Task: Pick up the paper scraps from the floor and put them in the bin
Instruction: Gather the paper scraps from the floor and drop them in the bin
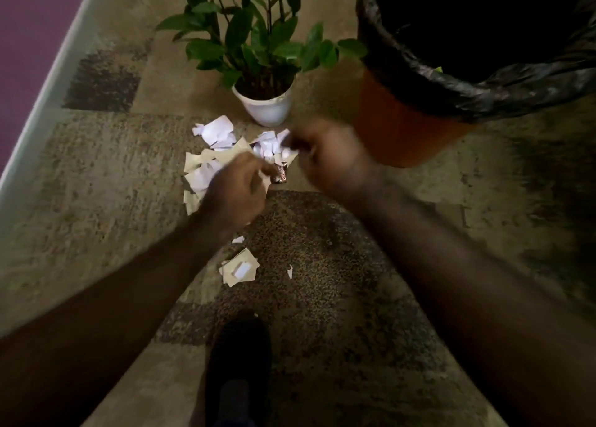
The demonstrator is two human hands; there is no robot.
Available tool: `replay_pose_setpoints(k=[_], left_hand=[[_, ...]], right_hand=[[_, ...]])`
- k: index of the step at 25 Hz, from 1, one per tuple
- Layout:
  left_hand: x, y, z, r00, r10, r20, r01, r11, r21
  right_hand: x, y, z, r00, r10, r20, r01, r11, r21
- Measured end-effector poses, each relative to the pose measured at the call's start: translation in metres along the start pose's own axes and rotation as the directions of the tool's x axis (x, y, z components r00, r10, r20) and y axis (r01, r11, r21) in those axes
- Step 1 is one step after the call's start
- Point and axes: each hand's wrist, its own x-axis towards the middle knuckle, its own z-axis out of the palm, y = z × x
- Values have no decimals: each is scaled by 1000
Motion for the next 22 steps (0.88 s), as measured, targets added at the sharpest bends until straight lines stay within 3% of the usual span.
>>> replay_pose_setpoints(k=[1, 2, 4, 5, 7, 10, 14, 18, 22], left_hand=[[-28, -24, 10, 989, -94, 114, 84, 993, 86], [-54, -45, 18, 961, -163, 223, 121, 974, 191], [-90, -78, 29, 886, -214, 410, 69, 938, 340], [-102, -89, 31, 847, -231, 480, 41, 927, 374], [-113, -100, 33, 804, -267, 531, 24, 907, 421], [-118, -97, 37, 815, -254, 522, -48, 867, 497], [-114, -93, 38, 835, -212, 507, -53, 887, 458], [-107, -92, 36, 827, -176, 534, -86, 899, 430], [-99, -91, 35, 816, -178, 550, -75, 911, 405]], right_hand=[[-10, 3, 33, 964, 97, 248, -84, 995, -61], [-24, 9, 65, 877, 185, 444, -132, 980, -147], [-59, 21, 115, 721, 295, 628, -170, 953, -253], [-75, 26, 131, 690, 316, 651, -171, 945, -278], [-97, 34, 155, 707, 319, 631, -126, 935, -332], [-100, 42, 165, 773, 208, 599, 18, 937, -348], [-91, 44, 163, 724, 161, 671, 100, 938, -333], [-82, 42, 164, 694, 214, 687, 54, 937, -346], [-84, 39, 163, 695, 185, 694, -12, 969, -246]])
